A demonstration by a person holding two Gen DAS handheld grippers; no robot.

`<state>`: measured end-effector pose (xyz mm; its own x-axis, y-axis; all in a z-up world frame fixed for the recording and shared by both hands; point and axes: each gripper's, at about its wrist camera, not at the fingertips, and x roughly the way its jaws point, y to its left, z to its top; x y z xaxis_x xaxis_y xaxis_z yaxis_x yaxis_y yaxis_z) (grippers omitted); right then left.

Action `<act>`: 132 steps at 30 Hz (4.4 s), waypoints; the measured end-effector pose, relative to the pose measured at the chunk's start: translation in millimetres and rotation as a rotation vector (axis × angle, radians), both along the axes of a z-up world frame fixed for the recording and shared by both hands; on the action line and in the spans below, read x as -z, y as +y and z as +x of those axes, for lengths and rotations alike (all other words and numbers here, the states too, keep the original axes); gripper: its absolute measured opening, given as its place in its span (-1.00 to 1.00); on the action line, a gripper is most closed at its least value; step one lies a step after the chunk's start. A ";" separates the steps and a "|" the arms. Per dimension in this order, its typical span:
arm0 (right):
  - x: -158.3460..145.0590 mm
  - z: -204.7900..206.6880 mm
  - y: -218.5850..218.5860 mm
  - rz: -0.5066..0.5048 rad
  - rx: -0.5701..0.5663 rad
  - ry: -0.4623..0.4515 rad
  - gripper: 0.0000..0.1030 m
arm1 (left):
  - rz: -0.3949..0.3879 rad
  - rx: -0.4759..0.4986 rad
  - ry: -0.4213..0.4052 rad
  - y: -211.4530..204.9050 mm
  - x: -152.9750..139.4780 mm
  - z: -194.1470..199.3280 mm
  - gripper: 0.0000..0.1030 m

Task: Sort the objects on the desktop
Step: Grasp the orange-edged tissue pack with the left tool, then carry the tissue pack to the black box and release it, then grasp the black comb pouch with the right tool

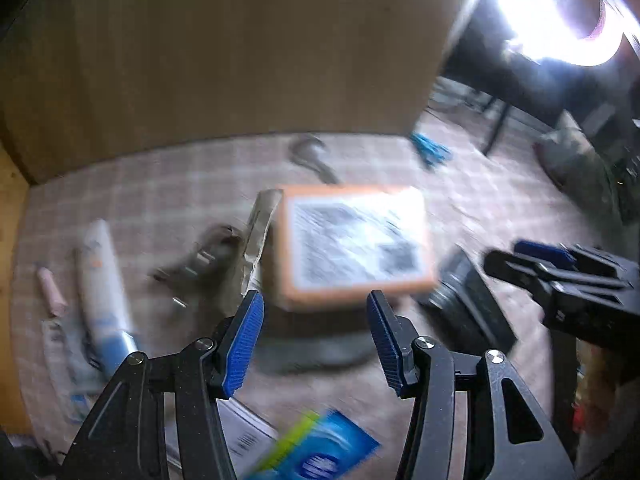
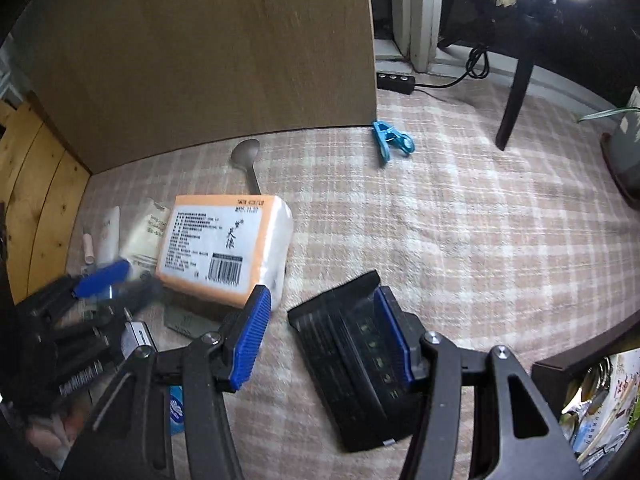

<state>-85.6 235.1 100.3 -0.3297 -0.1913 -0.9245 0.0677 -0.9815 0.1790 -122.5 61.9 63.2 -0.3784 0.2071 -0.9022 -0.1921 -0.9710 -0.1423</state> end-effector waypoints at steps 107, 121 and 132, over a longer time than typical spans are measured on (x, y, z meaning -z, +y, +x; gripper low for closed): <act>-83.1 206.7 279.9 -0.009 0.423 0.059 -0.02 | 0.122 0.479 -0.022 264.7 -84.2 154.6 0.24; -33.6 98.5 173.4 0.005 0.128 -0.018 -0.02 | 0.073 0.139 -0.082 138.7 -35.6 89.1 0.24; 37.0 37.9 118.4 -0.026 0.002 -0.164 -0.02 | 0.130 0.095 -0.179 132.3 19.5 69.9 0.24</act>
